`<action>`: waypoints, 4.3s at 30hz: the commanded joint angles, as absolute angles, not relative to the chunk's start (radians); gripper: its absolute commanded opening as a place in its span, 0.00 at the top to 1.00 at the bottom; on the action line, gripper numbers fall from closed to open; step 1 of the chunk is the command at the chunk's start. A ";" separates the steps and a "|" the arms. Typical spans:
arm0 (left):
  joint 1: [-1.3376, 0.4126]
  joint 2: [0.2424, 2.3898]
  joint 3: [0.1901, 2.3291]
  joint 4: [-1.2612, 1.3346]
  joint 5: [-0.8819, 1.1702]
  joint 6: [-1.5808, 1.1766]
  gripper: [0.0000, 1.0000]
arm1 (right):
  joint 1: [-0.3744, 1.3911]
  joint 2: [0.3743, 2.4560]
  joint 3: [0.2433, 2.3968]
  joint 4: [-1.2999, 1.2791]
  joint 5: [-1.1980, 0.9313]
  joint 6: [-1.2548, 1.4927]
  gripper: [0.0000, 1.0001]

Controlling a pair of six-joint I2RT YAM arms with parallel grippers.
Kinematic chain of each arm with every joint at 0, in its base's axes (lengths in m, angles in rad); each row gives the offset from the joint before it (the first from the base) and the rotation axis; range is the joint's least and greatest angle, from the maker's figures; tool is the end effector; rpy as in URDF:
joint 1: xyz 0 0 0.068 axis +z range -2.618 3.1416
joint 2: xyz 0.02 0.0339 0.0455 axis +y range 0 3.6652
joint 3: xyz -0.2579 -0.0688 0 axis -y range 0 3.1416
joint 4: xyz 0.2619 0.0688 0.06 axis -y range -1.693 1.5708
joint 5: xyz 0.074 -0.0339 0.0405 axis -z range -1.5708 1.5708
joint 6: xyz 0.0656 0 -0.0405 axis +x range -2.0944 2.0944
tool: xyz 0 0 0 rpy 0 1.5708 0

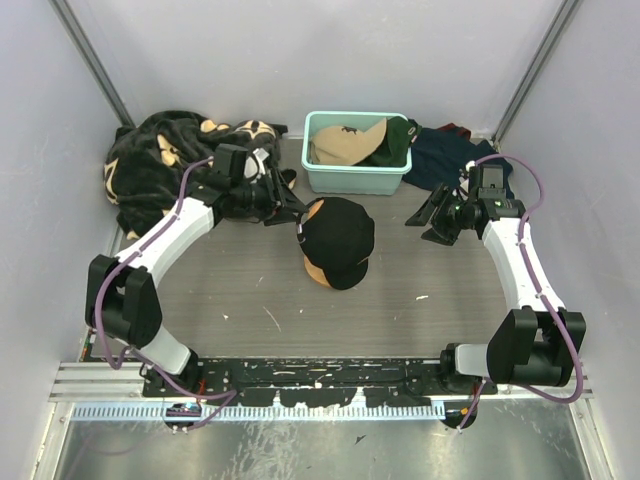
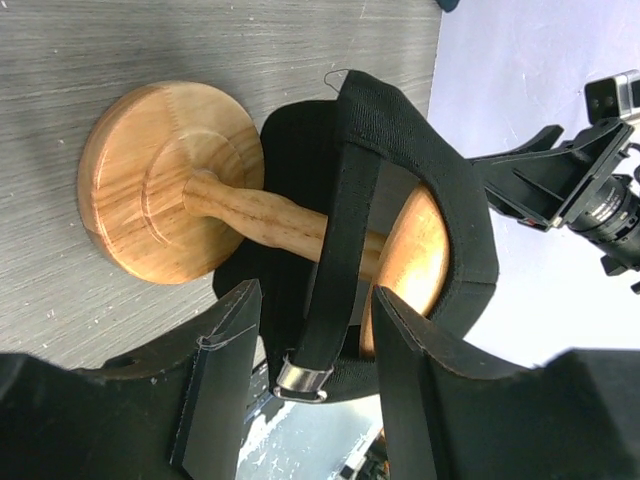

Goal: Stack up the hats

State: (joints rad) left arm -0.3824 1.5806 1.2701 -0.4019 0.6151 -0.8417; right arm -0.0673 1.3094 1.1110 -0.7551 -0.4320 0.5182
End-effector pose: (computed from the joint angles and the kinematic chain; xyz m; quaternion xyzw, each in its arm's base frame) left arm 0.3447 -0.1794 0.2651 -0.0746 0.8726 -0.4532 0.1665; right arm 0.3004 0.0073 0.2609 0.2062 0.9098 0.2654 0.2436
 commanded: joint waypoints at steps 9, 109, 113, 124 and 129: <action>-0.403 1.606 1.291 -0.396 0.611 -0.810 0.72 | -0.063 1.333 1.150 -0.698 -0.449 0.529 0.40; -0.280 1.640 1.190 -0.243 0.691 -0.798 0.32 | -0.133 1.562 1.947 -0.828 -0.754 0.622 0.99; -0.280 1.649 1.191 -0.225 0.702 -0.812 0.32 | -0.131 1.687 2.028 -0.811 -0.766 0.608 0.99; -0.230 1.579 1.195 -0.253 0.682 -0.787 0.28 | -0.078 2.112 2.568 -0.597 -0.902 0.888 0.99; -0.183 1.533 1.152 -0.261 0.657 -0.774 0.23 | -0.075 2.039 2.435 -0.455 -0.928 0.958 0.99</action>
State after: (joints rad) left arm -0.2173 1.5959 1.1687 -0.2520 0.6628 -0.7944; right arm -0.0830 2.1574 2.4386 -0.6449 -0.8532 0.8558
